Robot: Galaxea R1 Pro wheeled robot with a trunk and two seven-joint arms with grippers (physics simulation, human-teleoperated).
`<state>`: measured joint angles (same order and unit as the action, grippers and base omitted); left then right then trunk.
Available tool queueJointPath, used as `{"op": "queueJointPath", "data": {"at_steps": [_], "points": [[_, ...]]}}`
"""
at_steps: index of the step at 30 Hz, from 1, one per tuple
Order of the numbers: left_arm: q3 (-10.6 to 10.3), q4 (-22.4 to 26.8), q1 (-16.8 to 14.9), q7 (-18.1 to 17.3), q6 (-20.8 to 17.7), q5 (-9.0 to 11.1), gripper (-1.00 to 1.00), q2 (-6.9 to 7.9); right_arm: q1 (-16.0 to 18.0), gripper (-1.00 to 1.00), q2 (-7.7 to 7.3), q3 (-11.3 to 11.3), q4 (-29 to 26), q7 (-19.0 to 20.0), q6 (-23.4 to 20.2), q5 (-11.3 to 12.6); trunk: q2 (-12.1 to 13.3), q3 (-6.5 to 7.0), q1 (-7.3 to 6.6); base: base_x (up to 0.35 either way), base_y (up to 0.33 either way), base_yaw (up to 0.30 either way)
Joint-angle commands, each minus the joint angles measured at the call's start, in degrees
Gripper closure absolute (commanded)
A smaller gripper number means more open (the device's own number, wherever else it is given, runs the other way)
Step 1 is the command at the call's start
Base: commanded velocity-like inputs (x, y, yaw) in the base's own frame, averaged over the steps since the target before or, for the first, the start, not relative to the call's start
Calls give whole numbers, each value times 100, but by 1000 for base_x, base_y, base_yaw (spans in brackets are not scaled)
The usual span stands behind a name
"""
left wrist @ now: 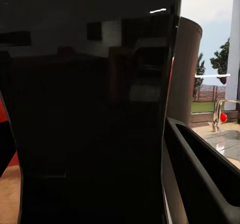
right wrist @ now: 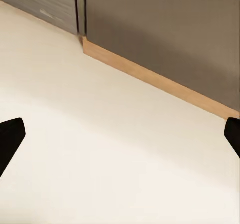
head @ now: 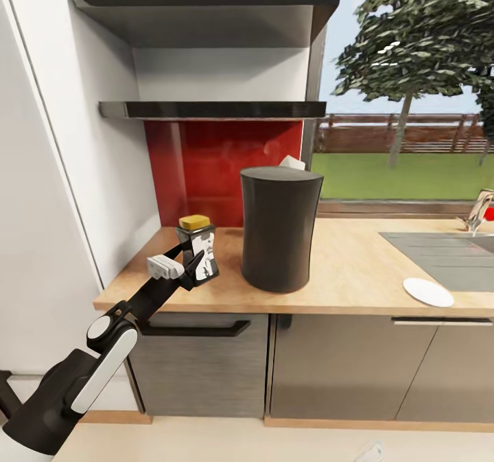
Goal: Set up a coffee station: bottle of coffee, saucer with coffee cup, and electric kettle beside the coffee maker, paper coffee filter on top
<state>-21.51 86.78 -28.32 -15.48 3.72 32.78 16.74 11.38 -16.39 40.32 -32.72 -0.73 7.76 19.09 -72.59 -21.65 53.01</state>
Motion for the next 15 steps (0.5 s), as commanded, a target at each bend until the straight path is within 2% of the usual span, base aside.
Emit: {"op": "queueJointPath", "data": {"at_steps": [1, 6, 15], "points": [[-11, -4, -6, -17, 15, 53, 100, 5, 8, -100, -4, 43, 26, -5, 100, 60, -46, -25, 23, 0, 0, 0], [-11, -6, -6, -17, 15, 53, 100, 5, 5, -100, 6, 48, 188, -2, 508, 60, -246, -115, 132, 0, 0, 0], [-11, -5, -6, -17, 15, 53, 100, 5, -32, -100, 17, 124, 208, 3, 597, 53, -607, -276, 330, 0, 0, 0]]}}
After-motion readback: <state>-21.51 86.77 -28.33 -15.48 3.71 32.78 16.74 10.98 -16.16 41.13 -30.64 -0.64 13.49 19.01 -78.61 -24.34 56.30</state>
